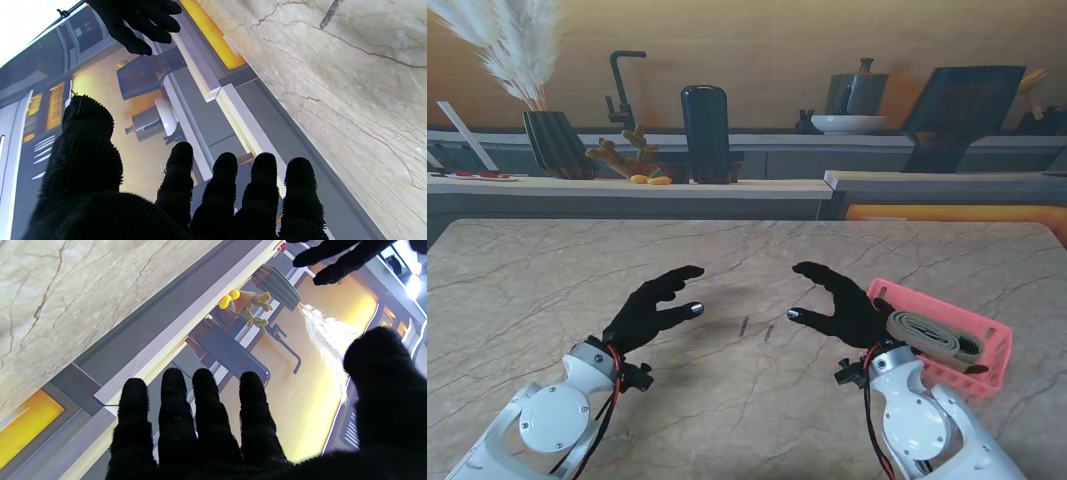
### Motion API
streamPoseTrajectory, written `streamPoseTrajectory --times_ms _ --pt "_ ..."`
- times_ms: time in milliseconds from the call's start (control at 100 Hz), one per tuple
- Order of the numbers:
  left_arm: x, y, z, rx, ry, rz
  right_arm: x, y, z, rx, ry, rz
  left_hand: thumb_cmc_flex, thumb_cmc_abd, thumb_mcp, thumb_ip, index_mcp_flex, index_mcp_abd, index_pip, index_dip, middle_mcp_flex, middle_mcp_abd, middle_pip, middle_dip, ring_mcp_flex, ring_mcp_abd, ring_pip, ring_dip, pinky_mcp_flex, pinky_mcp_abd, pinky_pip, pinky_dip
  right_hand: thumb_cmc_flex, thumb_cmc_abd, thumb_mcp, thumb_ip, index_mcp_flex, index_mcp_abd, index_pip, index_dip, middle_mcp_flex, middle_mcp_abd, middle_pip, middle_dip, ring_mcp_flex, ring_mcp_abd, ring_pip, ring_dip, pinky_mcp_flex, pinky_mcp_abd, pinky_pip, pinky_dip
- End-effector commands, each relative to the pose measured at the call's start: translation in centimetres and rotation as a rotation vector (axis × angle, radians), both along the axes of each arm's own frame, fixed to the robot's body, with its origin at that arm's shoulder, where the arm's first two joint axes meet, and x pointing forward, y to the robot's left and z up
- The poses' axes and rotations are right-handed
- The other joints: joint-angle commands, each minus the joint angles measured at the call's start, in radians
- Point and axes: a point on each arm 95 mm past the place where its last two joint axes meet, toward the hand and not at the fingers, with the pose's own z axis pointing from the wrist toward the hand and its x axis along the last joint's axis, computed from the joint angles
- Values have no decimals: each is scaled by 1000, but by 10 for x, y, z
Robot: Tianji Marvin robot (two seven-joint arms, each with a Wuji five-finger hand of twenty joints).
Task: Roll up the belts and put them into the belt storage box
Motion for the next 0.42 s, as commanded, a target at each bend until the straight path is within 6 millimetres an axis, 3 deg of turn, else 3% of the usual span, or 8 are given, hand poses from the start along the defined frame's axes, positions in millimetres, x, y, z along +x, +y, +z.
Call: streamPoseTrajectory --times_ms 0,410 --pt "-3 -2 0 -12 2 -1 -3 4 1 4 -11 11 -11 19 -22 26 -15 -13 -29 -10 5 6 -25 -5 -11 -22 -2 -12 6 -24 -13 -6 -15 13 -19 34 -10 -21 -10 -6 19 -10 -11 3 -8 -16 -9 -11 -3 -18 -28 -8" --pt "-4 -1 -2 -13 12 -2 -10 7 4 3 -34 25 -8 23 -23 26 -12 -15 -27 -10 15 9 -22 -1 -5 -20 4 -9 9 -20 3 2 -5 17 -32 38 -2 -20 -6 -5 31 -6 -6 8 1 -18 -6 -6 0 -16 -28 -5"
